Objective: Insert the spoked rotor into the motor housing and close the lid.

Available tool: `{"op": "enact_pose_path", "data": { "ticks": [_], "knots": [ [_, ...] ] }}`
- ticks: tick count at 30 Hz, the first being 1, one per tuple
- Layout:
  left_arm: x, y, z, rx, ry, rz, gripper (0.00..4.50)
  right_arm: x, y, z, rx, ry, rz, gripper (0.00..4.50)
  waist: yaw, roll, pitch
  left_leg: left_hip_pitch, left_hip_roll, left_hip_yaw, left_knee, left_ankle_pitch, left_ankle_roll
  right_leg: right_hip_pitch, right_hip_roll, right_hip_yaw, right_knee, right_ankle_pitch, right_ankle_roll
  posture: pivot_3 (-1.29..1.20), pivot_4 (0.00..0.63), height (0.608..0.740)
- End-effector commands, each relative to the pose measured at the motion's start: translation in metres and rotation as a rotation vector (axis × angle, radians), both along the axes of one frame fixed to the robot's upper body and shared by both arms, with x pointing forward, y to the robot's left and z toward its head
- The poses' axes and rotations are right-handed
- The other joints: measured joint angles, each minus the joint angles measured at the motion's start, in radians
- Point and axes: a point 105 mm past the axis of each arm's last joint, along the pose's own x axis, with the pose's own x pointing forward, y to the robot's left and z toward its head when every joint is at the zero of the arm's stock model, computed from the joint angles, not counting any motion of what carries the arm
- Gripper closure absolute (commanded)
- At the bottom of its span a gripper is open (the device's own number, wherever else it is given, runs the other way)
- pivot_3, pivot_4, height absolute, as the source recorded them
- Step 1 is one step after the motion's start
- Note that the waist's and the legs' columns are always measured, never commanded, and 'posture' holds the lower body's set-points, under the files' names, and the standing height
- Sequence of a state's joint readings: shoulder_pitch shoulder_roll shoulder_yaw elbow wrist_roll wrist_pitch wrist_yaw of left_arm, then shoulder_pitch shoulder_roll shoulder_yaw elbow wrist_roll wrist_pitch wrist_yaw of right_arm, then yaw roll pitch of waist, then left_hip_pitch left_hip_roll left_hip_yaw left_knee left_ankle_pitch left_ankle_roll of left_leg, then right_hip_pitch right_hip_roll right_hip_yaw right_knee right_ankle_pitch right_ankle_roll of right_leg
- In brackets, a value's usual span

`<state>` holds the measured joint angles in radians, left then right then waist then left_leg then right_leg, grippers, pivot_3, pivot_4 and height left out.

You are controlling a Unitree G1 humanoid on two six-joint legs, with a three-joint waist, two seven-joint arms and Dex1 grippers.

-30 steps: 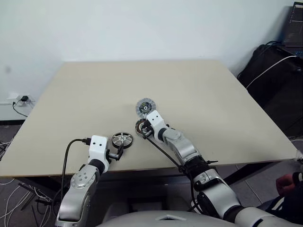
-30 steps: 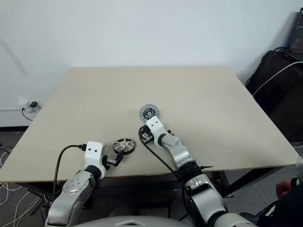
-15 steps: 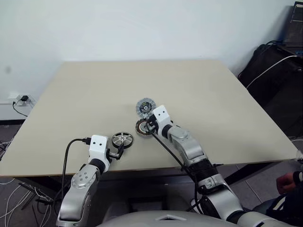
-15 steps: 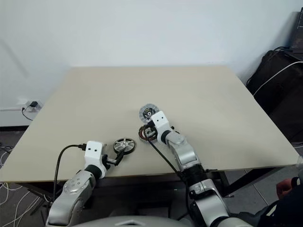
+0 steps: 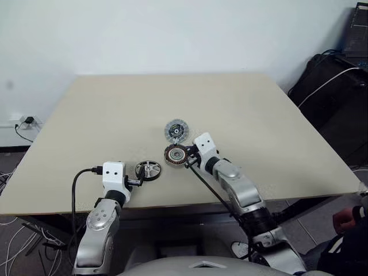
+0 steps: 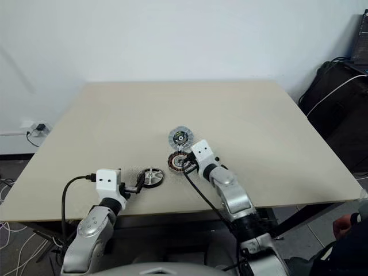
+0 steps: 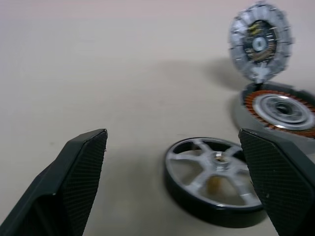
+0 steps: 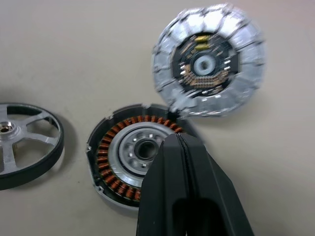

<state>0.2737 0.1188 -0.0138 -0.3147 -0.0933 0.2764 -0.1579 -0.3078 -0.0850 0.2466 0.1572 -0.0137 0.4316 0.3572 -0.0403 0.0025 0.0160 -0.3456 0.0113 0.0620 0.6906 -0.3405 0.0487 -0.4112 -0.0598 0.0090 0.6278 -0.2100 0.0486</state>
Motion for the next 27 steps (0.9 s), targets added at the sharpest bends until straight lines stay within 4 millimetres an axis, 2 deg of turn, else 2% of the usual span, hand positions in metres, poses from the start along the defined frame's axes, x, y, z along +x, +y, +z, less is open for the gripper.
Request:
{"op": "enact_pose_path", "data": {
  "ticks": [1,9,12,16,18,22,27],
  "knots": [
    [0.004,-0.005,0.007,-0.004,-0.025,-0.033,0.0,0.017,0.011,0.012,-0.016,-0.05,0.001,4.48,0.001,0.0,0.0,0.0,0.0,0.0,0.0,0.0,0.0,0.0,0.0,0.0,0.0,0.0,0.0,0.0,0.0,0.74],
    [0.001,-0.005,0.006,0.0,-0.012,-0.04,0.0,0.032,0.029,0.011,-0.023,-0.043,0.036,4.48,0.001,0.0,0.0,-0.001,-0.001,0.0,0.0,0.002,-0.003,0.0,-0.001,0.0,-0.001,0.0,0.0,0.0,0.0,0.74],
    [-0.001,-0.005,0.005,-0.001,-0.008,-0.039,0.0,0.031,0.03,-0.001,-0.04,-0.007,0.046,4.48,0.001,0.0,0.0,-0.001,-0.001,0.0,0.0,0.002,-0.003,0.0,-0.001,0.0,-0.001,0.0,0.0,0.0,0.0,0.74],
    [-0.001,-0.004,0.005,0.005,-0.007,-0.031,0.0,0.022,0.02,-0.039,-0.115,0.111,0.043,4.48,0.0,0.0,0.0,0.0,0.0,0.0,0.0,0.002,-0.003,0.001,-0.001,0.0,-0.001,0.0,0.0,0.0,0.0,0.74],
    [-0.002,-0.003,0.005,0.005,-0.006,-0.029,0.0,0.019,0.017,-0.046,-0.127,0.124,0.048,4.48,-0.004,0.0,-0.002,0.001,0.0,0.0,0.0,0.002,-0.003,0.002,-0.001,0.0,-0.001,0.0,0.0,0.0,0.0,0.74],
    [-0.003,-0.002,0.004,0.007,0.0,-0.029,0.0,0.02,0.018,-0.039,-0.099,0.102,0.049,4.48,-0.004,0.0,-0.002,0.002,0.002,0.0,0.0,0.0,-0.001,0.003,-0.001,0.0,0.0,0.0,0.0,0.0,0.0,0.74],
    [-0.001,-0.006,0.002,0.002,0.006,-0.052,0.0,0.026,0.032,0.002,0.02,-0.021,0.098,4.48,-0.003,0.001,-0.001,0.001,0.004,0.0,0.0,0.002,-0.003,0.001,-0.001,0.0,-0.001,0.0,0.0,0.0,0.0,0.74]
  ]
}}
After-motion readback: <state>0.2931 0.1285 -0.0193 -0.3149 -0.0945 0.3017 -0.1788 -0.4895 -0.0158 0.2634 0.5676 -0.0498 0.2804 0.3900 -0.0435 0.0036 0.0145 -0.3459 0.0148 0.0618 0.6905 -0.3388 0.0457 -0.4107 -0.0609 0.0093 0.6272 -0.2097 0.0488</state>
